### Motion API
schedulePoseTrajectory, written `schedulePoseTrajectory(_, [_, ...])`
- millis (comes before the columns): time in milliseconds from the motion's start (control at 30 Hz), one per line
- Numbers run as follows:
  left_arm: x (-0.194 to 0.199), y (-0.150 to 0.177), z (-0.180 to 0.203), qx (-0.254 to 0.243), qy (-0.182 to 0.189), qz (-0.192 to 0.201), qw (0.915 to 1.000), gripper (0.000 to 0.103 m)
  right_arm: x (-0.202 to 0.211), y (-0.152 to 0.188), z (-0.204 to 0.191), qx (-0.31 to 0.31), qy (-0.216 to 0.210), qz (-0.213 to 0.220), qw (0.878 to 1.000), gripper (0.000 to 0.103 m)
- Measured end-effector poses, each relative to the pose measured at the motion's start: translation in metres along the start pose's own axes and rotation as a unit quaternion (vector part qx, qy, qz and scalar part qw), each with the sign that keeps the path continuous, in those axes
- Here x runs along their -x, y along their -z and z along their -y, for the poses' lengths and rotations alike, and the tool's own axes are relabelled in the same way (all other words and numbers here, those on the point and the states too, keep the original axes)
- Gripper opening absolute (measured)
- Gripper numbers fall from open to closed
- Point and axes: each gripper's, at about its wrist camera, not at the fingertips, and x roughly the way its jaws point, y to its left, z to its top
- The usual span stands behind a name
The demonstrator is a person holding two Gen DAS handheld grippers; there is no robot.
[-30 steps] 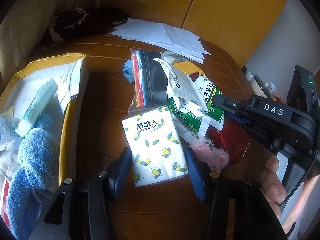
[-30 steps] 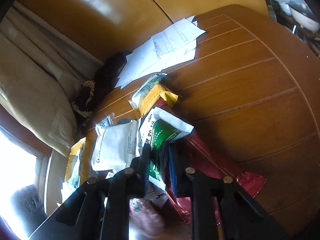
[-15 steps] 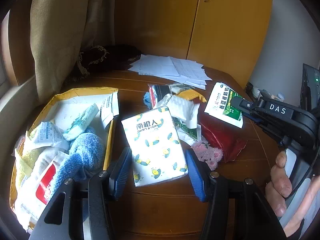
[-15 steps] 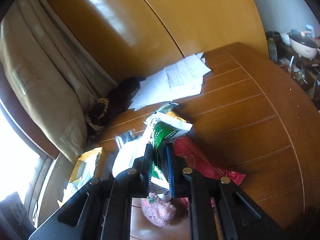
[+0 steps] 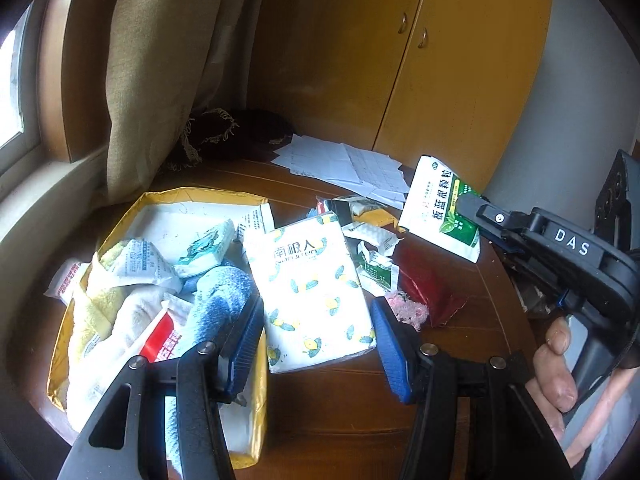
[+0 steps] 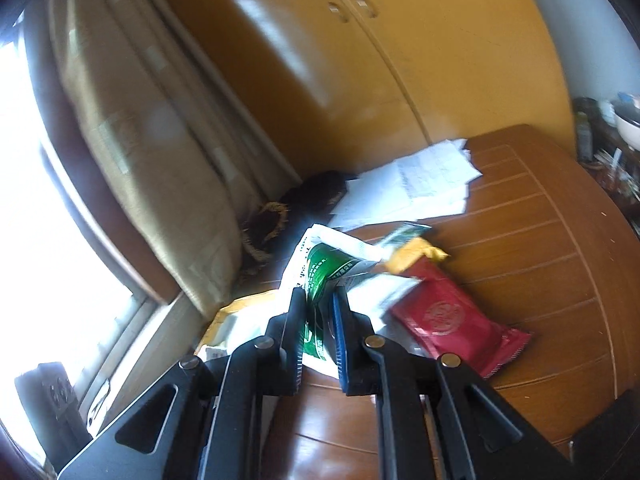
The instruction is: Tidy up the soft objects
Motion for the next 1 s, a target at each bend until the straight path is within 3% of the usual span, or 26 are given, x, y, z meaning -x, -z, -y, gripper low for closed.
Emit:
schedulePoseTrajectory(233, [0.046,-0.009,-0.068,0.060,0.012,0.027,0.9978,0.058,-0.031,0.019,-0.051,0.060,-0.072,-0.055,0.994,0.013])
schedulePoseTrajectory(333, [0.051,-0.014,-0.096,0.082,-0.010,0.040,0.9958,0.058,-0.053,0.028,-0.070,0.076,-0.087,-0.087,0.990,0.013])
schedulePoseTrajectory(633, [0.010,-0.016,-0.152,0.117,-0.043,0.008,0.9921,0.058,-0.117,0.048,-0.116,0.121,-0.094,-0.159,0.975,0.013])
schedulePoseTrajectory(1000, [-0.034,-0.012,-0.158,0.099,-0.060,-0.026,0.9929,0.061,-0.157,0.076,-0.127,0.143,-0.076,-0.209,0.964,0.013])
